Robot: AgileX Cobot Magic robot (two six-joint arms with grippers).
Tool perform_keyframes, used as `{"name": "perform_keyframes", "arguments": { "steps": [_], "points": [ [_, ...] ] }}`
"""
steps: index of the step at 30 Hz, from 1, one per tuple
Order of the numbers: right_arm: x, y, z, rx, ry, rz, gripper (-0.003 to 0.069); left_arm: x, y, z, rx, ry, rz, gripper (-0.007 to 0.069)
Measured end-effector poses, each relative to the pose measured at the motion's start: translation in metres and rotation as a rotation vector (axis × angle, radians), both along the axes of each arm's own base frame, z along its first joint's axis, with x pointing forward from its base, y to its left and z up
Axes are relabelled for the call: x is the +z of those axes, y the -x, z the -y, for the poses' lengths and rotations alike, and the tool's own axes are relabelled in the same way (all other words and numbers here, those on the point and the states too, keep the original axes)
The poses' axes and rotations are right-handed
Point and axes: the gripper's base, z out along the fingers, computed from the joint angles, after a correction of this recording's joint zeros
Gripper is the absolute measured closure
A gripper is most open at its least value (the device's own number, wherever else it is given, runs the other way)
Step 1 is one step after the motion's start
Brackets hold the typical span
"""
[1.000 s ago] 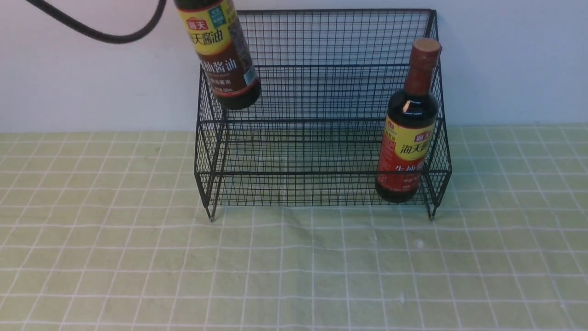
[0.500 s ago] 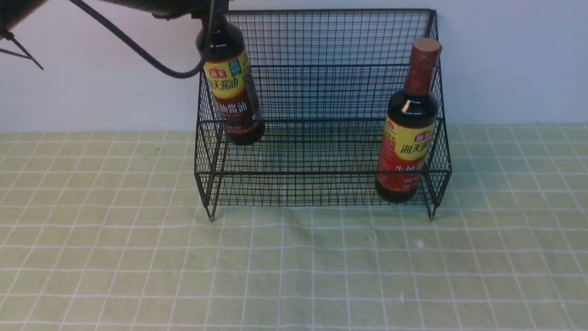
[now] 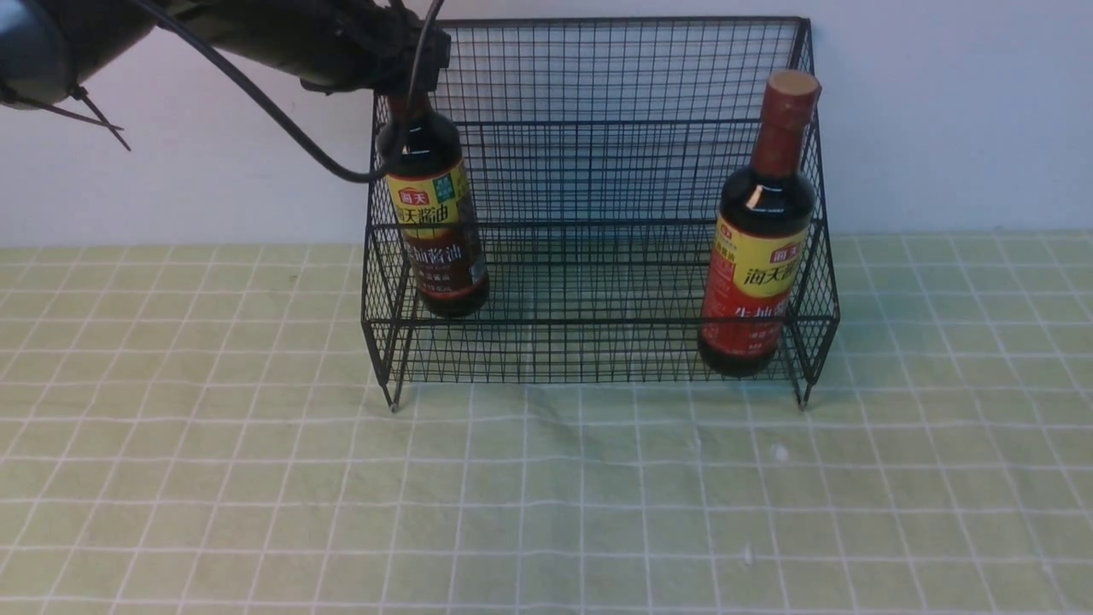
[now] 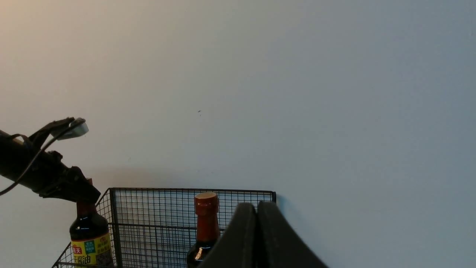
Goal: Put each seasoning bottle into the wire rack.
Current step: Use the left arm to put the condiment bottle back on the shelf
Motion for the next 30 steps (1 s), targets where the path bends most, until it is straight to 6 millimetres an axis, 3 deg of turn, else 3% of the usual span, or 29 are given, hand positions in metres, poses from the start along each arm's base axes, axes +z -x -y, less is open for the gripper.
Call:
{"name": "perform_keyframes", "arguments": {
  "steps": [4, 10, 16, 20, 21, 22, 23, 24, 27, 30],
  "points": [
    [-0.001, 0.000, 0.000, -0.003, 0.006, -0.014, 0.0671, 0.008, 0.002, 0.000, 0.002, 0.006, 0.026, 0.0179],
    [-0.002, -0.001, 0.000, -0.006, 0.010, -0.020, 0.0671, 0.046, 0.024, -0.005, 0.003, 0.021, 0.113, 0.0161],
    [-0.002, -0.001, 0.000, -0.006, 0.010, -0.024, 0.0671, 0.092, 0.057, -0.012, 0.004, 0.024, 0.225, 0.0275],
    [-0.002, -0.001, 0.000, -0.006, 0.011, -0.025, 0.0671, 0.118, 0.087, -0.019, -0.012, -0.029, 0.246, 0.0470],
    [-0.002, -0.001, 0.000, -0.006, 0.011, -0.025, 0.0671, 0.119, 0.089, -0.020, -0.012, -0.032, 0.244, 0.0482],
    [-0.003, -0.001, 0.000, -0.006, 0.011, -0.027, 0.0671, 0.126, 0.104, -0.023, -0.021, -0.067, 0.221, 0.0562],
    [-0.003, -0.001, 0.000, -0.006, 0.011, -0.027, 0.0671, 0.126, 0.106, -0.024, -0.021, -0.072, 0.217, 0.0575],
    [-0.003, -0.001, 0.000, -0.007, 0.013, -0.030, 0.0671, 0.132, 0.122, -0.029, -0.021, -0.113, 0.175, 0.0613],
    [-0.003, -0.001, 0.000, -0.007, 0.014, -0.031, 0.0671, 0.137, 0.141, -0.035, -0.004, -0.132, 0.150, 0.0627],
    [-0.003, -0.001, 0.000, -0.007, 0.014, -0.032, 0.0671, 0.142, 0.177, -0.044, 0.026, -0.133, 0.143, 0.0631]
  ]
}}
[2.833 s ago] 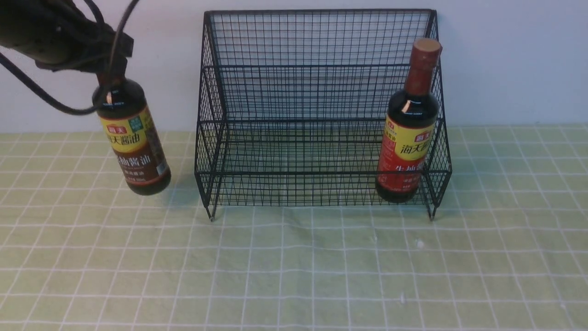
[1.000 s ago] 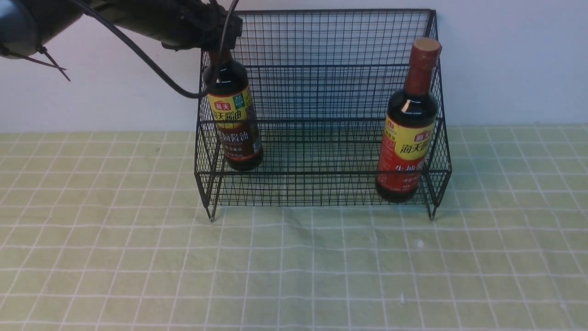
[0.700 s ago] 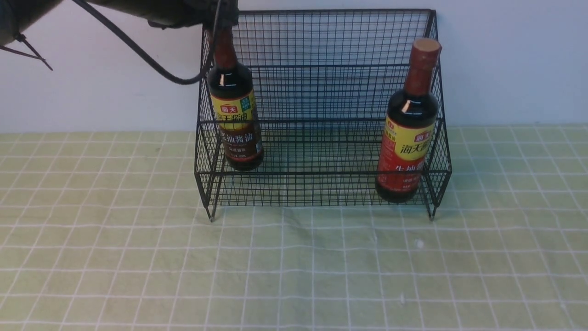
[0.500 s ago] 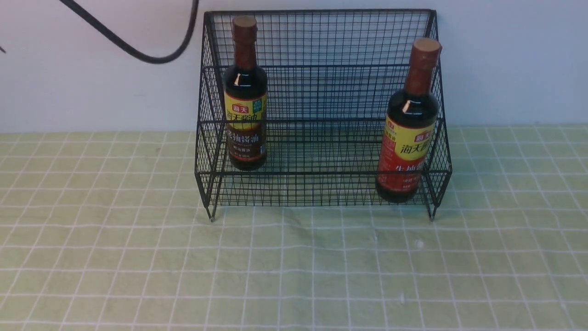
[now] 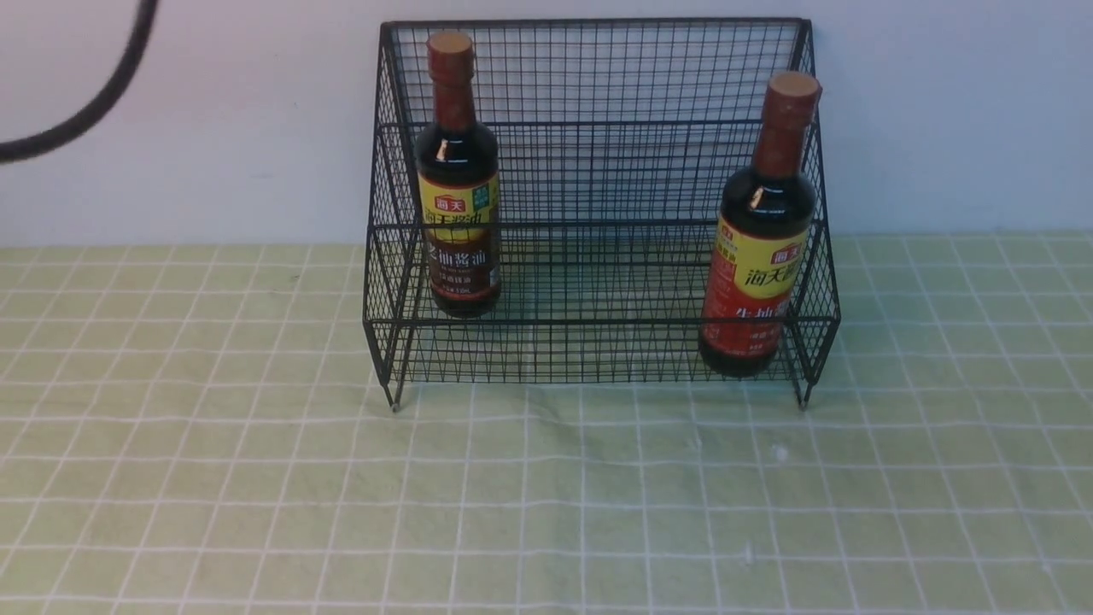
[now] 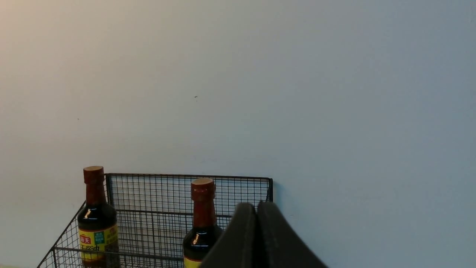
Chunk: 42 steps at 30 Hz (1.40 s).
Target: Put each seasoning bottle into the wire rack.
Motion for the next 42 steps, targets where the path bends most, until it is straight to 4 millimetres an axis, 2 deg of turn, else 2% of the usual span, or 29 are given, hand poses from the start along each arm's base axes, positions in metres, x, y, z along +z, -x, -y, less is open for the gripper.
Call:
{"name": "perform_keyframes", "arguments": {
  "steps": [2, 5, 6, 8, 9, 10, 12, 14, 15, 16, 17, 22, 26, 30, 36, 39, 42],
  "points": [
    [0.000, 0.000, 0.000, 0.000, 0.000, -0.001, 0.0671, -0.007, 0.028, -0.006, 0.009, 0.003, -0.004, 0.0631],
    [0.000, 0.000, 0.000, 0.000, 0.001, -0.002, 0.0671, -0.027, 0.064, -0.014, 0.028, 0.027, 0.001, 0.0631],
    [0.000, 0.000, 0.000, 0.000, 0.001, -0.002, 0.0671, -0.025, 0.068, -0.014, 0.028, 0.029, 0.012, 0.0631],
    [0.000, 0.000, 0.000, 0.000, 0.001, -0.003, 0.0671, -0.045, 0.095, -0.020, 0.043, 0.053, 0.048, 0.0631],
    [0.000, 0.000, 0.000, 0.000, 0.001, -0.003, 0.0671, -0.055, 0.115, -0.024, 0.048, 0.066, 0.091, 0.0631],
    [0.000, 0.000, 0.000, 0.000, 0.001, -0.003, 0.0671, -0.058, 0.114, -0.024, 0.049, 0.065, 0.085, 0.0631],
    [0.000, 0.000, 0.000, 0.000, 0.001, -0.003, 0.0671, -0.080, 0.144, -0.030, 0.053, 0.075, 0.125, 0.0631],
    [0.000, 0.000, 0.000, 0.000, 0.001, -0.003, 0.0671, -0.097, 0.157, -0.033, 0.054, 0.074, 0.117, 0.0631],
    [0.000, 0.000, 0.000, 0.000, 0.001, -0.003, 0.0671, -0.098, 0.159, -0.033, 0.054, 0.074, 0.117, 0.0631],
    [0.000, 0.000, 0.000, 0.000, 0.001, -0.003, 0.0671, -0.113, 0.171, -0.036, 0.054, 0.074, 0.113, 0.0631],
    [0.000, 0.000, 0.000, 0.000, 0.001, -0.003, 0.0671, -0.118, 0.178, -0.037, 0.054, 0.075, 0.116, 0.0631],
    [0.000, 0.000, 0.000, 0.000, 0.001, -0.003, 0.0671, -0.151, 0.197, -0.040, 0.050, 0.061, 0.057, 0.0631],
    [0.000, 0.000, 0.000, 0.000, 0.001, -0.004, 0.0671, -0.170, 0.201, -0.041, 0.046, 0.042, -0.019, 0.0631],
    [0.000, 0.000, 0.000, 0.000, 0.001, -0.004, 0.0671, -0.180, 0.199, -0.041, 0.049, 0.035, -0.040, 0.0631],
    [0.000, 0.000, 0.000, 0.000, 0.001, -0.004, 0.0671, -0.187, 0.196, -0.043, 0.075, 0.062, 0.168, 0.0631],
    [0.000, 0.000, 0.000, 0.000, 0.001, -0.005, 0.0671, -0.211, 0.206, -0.051, 0.136, 0.039, 0.288, 0.0631],
    [0.000, 0.000, 0.000, -0.002, 0.005, -0.004, 0.0671, -0.242, 0.210, -0.054, 0.184, 0.020, 0.309, 0.0631]
  ]
}}
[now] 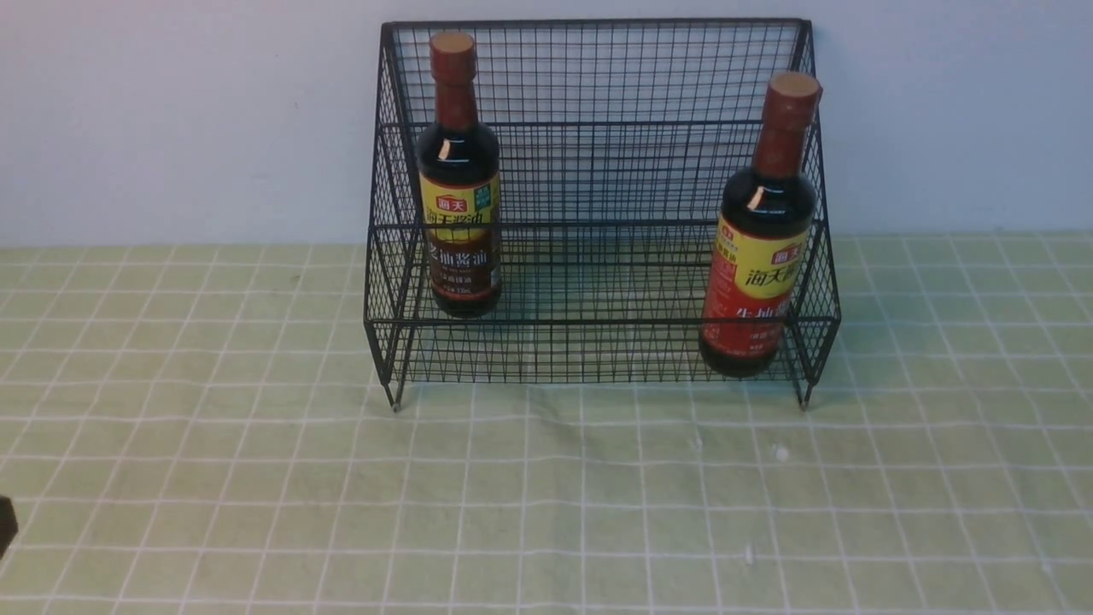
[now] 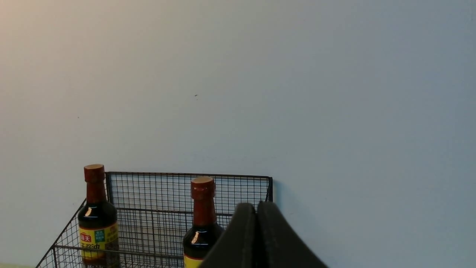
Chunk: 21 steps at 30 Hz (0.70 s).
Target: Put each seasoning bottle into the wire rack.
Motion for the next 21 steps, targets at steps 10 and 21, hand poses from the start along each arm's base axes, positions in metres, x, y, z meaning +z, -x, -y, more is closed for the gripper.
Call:
{"name": "perform_keyframes", "arguments": {
  "steps": [10, 21],
  "points": [
    [0.000, 0.000, 0.000, -0.004, 0.014, -0.001, 0.0671, -0.077, -0.001, -0.003, 0.037, -0.034, -0.117, 0.0631],
    [0.000, 0.000, 0.000, -0.005, 0.017, -0.002, 0.0671, -0.077, -0.001, -0.003, 0.037, -0.030, -0.104, 0.0631]
  ]
}}
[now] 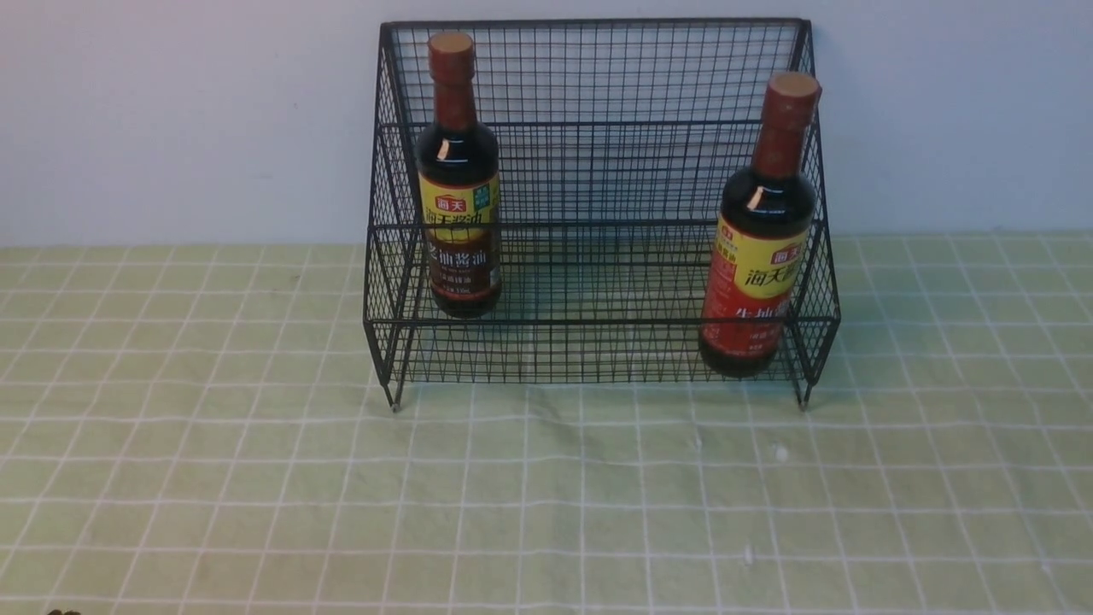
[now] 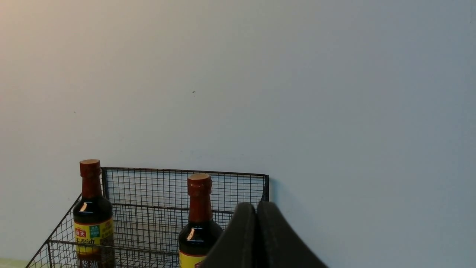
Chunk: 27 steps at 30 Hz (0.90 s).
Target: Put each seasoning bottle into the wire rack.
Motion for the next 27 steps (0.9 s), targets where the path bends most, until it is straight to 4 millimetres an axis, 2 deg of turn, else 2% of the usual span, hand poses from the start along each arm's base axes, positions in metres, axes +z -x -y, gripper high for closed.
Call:
{"name": "perform_keyframes", "arguments": {
  "steps": [22, 27],
  "points": [
    [-0.001, 0.000, 0.000, -0.001, 0.003, -0.002, 0.0671, 0.000, 0.000, 0.000, 0.000, 0.000, 0.000, 0.0631],
    [-0.020, -0.011, -0.002, -0.061, 0.019, -0.066, 0.0671, 0.000, 0.000, 0.000, 0.000, 0.000, 0.000, 0.0631]
  ]
}}
